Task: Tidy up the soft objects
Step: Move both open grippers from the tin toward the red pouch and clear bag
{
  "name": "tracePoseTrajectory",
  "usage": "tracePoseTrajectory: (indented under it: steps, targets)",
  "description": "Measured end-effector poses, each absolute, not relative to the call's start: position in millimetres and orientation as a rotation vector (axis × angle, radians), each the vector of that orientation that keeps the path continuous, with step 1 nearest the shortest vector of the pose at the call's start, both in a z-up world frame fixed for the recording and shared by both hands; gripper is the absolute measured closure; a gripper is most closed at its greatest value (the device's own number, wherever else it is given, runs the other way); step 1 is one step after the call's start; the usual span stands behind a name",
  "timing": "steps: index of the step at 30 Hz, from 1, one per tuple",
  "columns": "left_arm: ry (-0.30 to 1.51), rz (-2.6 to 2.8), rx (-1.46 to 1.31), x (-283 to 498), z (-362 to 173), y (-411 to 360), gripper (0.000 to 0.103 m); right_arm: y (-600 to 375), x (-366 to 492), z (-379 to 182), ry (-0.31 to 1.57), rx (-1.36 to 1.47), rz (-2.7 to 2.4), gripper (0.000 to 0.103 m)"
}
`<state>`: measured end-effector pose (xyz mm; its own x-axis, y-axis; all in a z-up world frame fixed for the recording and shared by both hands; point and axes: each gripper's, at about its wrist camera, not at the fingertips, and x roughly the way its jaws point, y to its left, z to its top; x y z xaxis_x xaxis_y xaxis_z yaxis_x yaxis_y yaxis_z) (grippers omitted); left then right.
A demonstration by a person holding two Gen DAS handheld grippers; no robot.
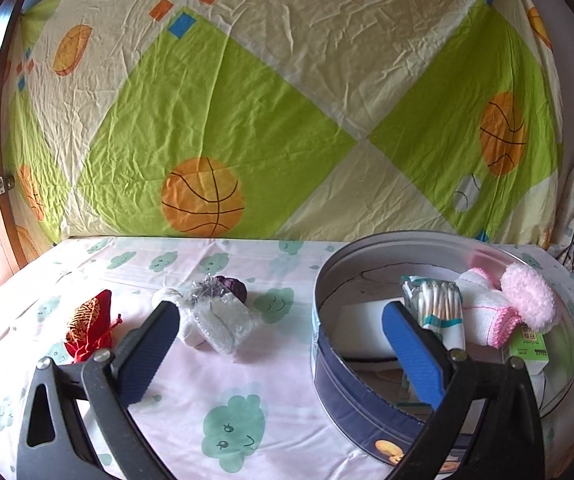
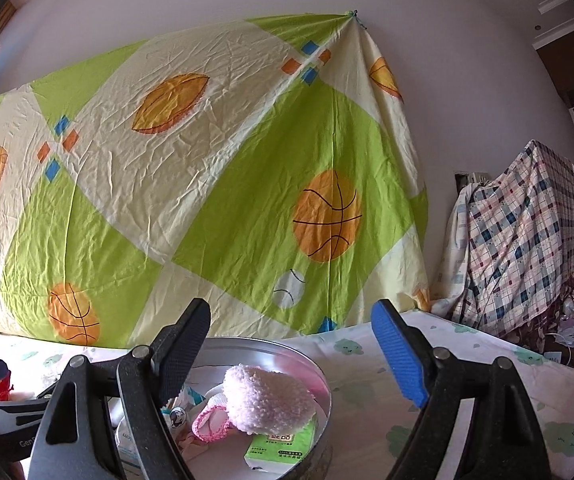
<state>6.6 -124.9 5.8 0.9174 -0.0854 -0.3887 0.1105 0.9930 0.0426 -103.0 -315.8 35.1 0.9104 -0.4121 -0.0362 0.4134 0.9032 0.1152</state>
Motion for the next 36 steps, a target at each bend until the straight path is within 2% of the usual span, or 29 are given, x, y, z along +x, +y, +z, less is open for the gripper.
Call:
tracePoseTrajectory:
  steps: [12, 36]
  targets:
    - [0.412, -0.128, 0.032, 1.9, 5.1, -106.3, 0.000, -302.2, -119.8, 37.0, -0.025, 0.124, -0.466, 0.018]
    - [0.514, -0.087, 0.004, 20.0, -2.4, -54.5, 0.001, -234.5, -100.4, 30.5, 0.095, 0.183, -0.302, 0.018]
